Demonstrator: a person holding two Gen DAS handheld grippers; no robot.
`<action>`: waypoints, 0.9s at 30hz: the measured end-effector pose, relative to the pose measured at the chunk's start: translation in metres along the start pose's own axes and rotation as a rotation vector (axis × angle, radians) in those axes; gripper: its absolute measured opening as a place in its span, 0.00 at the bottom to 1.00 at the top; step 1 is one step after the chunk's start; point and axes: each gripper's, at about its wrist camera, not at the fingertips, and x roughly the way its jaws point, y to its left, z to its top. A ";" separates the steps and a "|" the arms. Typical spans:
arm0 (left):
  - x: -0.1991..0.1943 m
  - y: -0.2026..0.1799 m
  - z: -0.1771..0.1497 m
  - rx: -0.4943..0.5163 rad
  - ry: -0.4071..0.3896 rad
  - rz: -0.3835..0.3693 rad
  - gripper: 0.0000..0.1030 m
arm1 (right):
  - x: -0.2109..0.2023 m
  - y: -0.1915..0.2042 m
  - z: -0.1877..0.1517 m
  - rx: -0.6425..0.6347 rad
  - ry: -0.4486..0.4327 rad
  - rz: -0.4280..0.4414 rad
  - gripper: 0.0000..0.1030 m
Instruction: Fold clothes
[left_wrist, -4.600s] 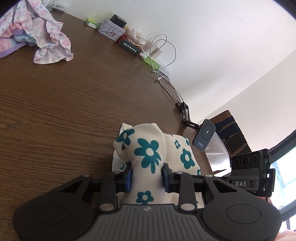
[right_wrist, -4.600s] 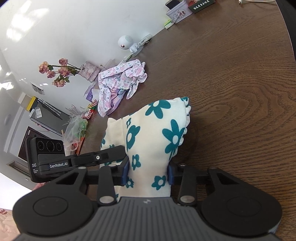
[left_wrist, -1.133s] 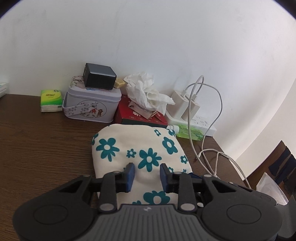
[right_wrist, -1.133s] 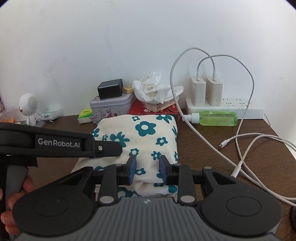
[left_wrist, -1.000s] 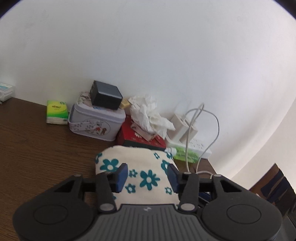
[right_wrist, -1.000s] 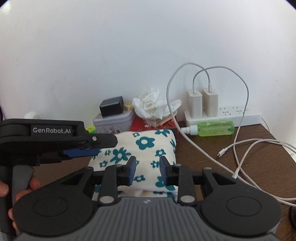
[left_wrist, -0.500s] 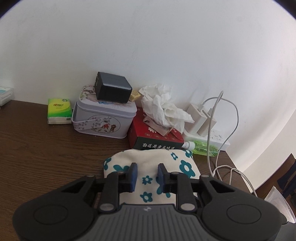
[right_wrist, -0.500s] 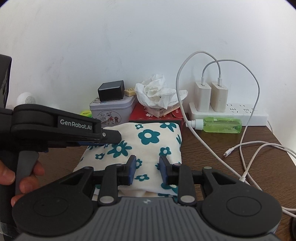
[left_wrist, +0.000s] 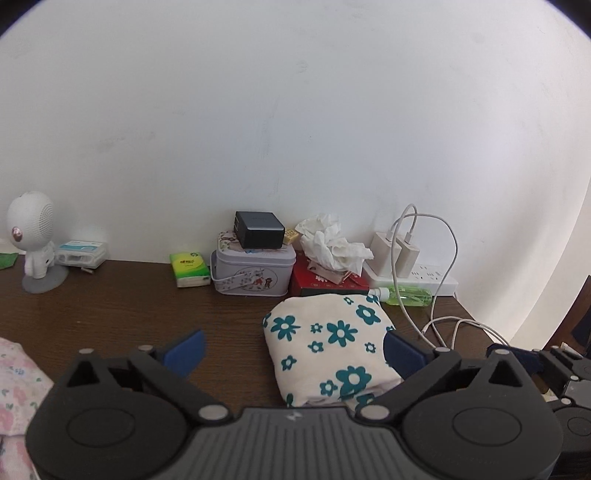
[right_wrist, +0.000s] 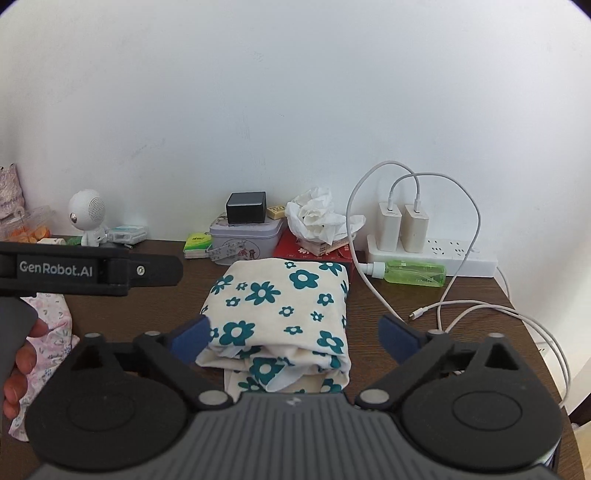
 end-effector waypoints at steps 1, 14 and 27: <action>-0.007 -0.001 -0.004 0.002 0.006 0.008 1.00 | -0.007 0.001 -0.002 -0.007 0.004 0.001 1.00; -0.071 -0.007 -0.057 -0.036 0.085 0.047 1.00 | -0.073 0.019 -0.035 -0.030 0.050 -0.003 1.00; -0.130 -0.010 -0.104 -0.026 0.093 0.058 1.00 | -0.123 0.031 -0.076 -0.026 0.084 -0.005 1.00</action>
